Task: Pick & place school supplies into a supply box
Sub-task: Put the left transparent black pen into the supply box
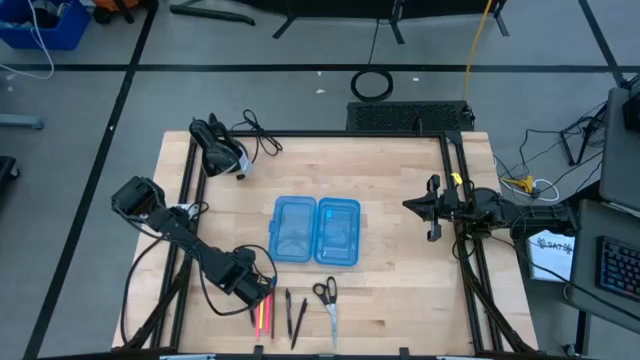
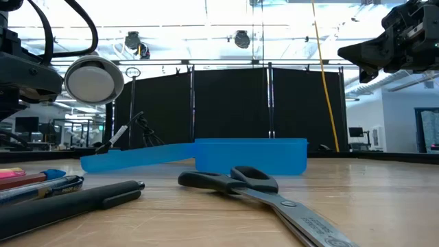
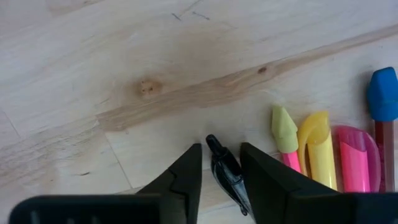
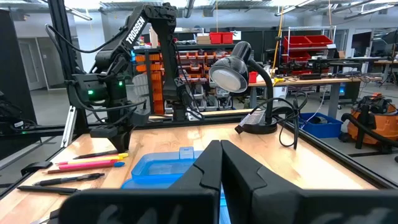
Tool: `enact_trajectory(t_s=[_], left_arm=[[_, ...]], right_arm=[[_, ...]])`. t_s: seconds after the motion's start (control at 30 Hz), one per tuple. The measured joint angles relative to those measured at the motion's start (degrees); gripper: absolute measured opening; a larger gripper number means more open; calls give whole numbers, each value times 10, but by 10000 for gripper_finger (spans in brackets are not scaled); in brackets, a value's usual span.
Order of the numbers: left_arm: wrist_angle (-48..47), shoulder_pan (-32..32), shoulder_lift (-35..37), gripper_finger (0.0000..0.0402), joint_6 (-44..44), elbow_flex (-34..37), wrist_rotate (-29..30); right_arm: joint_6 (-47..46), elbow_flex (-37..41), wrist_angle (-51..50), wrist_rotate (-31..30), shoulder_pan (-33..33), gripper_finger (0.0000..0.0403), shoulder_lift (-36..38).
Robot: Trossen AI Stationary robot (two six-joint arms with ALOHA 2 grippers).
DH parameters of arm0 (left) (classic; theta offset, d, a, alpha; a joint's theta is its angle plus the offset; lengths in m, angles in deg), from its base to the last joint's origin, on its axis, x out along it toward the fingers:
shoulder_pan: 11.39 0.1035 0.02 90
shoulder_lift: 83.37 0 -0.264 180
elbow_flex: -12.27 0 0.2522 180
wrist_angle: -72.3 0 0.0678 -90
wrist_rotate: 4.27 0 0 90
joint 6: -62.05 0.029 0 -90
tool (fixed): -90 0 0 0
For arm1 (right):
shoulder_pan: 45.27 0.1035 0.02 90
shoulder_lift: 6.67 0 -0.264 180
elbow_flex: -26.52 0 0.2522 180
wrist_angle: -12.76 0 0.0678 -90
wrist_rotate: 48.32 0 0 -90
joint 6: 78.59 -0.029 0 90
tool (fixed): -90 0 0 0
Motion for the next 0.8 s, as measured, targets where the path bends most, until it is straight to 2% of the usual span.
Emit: enact_trajectory(t_s=[0.43, 0.8], left_arm=[[11, -7, 0, 11, 8, 0, 16], [-12, -18, 4, 6, 25, -20, 35]], right_arm=[[-2, 0, 0, 0, 0, 0, 0], [-2, 0, 0, 0, 0, 0, 0]])
